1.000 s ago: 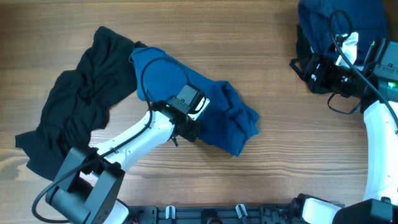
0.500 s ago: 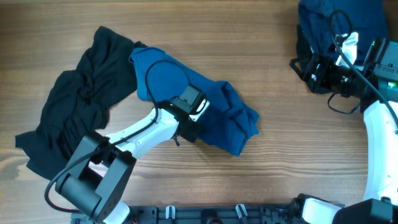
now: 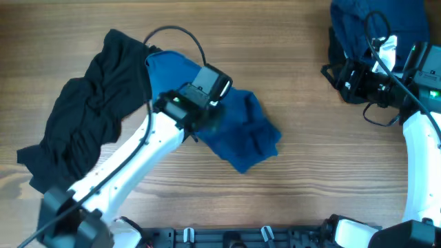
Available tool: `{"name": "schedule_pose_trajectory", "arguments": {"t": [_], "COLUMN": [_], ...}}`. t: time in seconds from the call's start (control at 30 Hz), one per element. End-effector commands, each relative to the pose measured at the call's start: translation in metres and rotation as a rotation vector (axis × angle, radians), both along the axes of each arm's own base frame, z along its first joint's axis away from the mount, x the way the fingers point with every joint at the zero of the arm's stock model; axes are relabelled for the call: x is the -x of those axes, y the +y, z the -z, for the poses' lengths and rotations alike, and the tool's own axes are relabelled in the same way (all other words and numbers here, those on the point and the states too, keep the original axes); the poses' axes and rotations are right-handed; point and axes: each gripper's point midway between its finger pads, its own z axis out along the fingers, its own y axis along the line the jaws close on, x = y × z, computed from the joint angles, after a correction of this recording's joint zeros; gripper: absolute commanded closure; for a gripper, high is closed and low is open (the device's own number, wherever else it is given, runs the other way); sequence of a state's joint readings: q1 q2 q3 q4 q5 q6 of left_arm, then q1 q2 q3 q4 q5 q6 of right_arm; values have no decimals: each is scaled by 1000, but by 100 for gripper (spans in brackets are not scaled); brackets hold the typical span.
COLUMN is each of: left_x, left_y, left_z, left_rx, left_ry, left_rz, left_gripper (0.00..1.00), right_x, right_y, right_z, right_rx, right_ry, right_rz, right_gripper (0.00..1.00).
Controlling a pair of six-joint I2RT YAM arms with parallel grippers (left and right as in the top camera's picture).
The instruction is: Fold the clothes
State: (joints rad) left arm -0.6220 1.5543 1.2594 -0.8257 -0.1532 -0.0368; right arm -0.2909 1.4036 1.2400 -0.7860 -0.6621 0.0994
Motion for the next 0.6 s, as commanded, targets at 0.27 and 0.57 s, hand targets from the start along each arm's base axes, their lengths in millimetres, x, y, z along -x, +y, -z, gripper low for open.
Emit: {"name": "schedule_pose_trajectory", "arguments": {"t": [0.27, 0.57], "left_x": [32, 41], "left_y": [9, 27], "left_z": [15, 106], "left_rx": [-27, -58], "left_ry": [143, 241], "left_rz": [20, -54], "left_gripper": [42, 37], "right_x": [-1, -1], "right_y": [1, 1], "right_z": [-2, -1], "right_rx": [7, 12], "right_ry": [-11, -13], "right_rz": [-18, -24], "right_gripper": [1, 0]}}
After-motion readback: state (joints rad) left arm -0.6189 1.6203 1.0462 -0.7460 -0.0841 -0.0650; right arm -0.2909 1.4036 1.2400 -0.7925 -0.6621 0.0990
